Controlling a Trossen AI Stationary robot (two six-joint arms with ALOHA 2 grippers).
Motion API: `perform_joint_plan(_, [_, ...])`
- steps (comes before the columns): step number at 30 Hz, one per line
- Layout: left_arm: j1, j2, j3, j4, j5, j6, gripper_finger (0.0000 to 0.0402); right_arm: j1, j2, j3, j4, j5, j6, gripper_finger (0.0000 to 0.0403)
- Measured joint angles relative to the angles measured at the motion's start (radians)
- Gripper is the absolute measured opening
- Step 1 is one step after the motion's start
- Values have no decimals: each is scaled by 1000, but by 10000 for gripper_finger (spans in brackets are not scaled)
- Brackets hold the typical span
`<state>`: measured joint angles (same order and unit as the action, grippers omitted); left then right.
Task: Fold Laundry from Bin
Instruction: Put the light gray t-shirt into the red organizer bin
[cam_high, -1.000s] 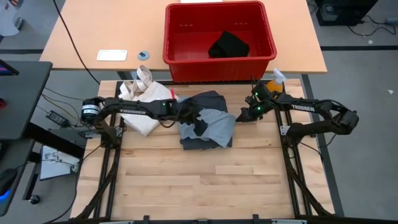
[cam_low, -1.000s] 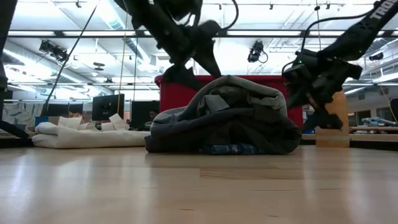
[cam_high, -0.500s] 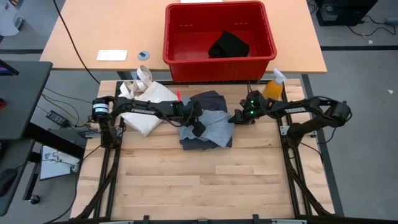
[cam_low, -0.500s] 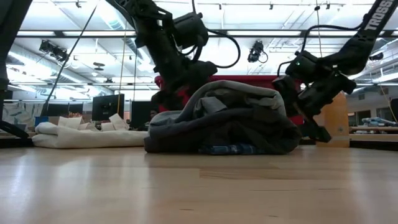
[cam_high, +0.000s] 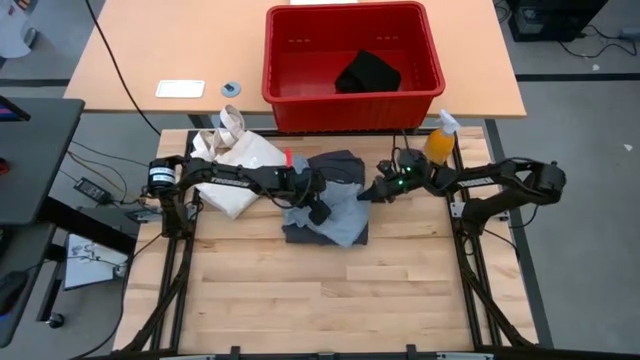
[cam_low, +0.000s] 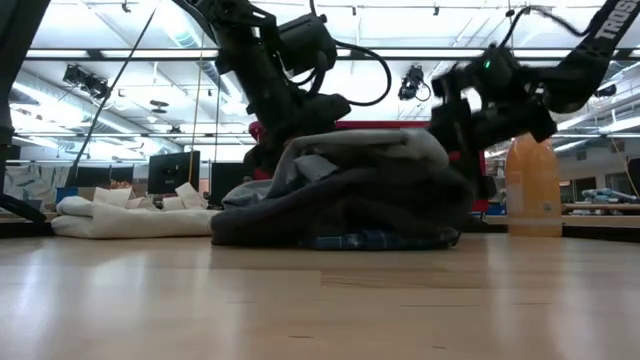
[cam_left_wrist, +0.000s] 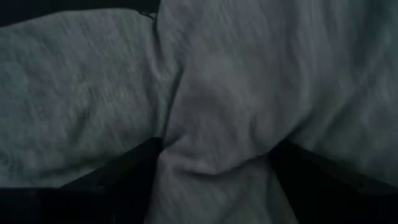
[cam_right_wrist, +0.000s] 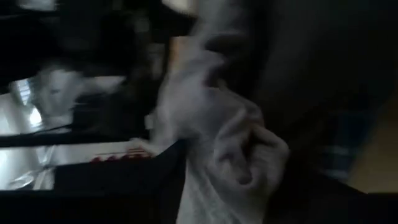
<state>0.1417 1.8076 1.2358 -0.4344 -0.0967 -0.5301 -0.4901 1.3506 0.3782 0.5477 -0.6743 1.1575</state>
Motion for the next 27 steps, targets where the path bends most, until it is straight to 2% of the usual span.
perform_joint_plan(3, [0, -5, 5, 13, 26, 1, 313, 41, -44, 0, 86, 6, 73, 163])
perform_joint_plan(7, [-15, -53, 53, 25, 57, 52, 313, 85, -92, 0, 122, 40, 131, 161])
perform_joint_plan(11, [-33, -84, 82, -6, 63, 129, 313, 116, -102, 1, 87, 47, 136, 171])
perform_joint_plan(18, [-59, -83, 121, -73, 113, 78, 313, 178, -101, 1, -28, 70, 160, 172])
perform_joint_plan(23, [-89, -79, 120, -260, 65, 97, 313, 224, -101, 1, -114, 94, 160, 171])
perform_joint_plan(27, [-106, -77, 100, -390, 26, 128, 313, 266, -101, 1, -107, 32, 183, 171])
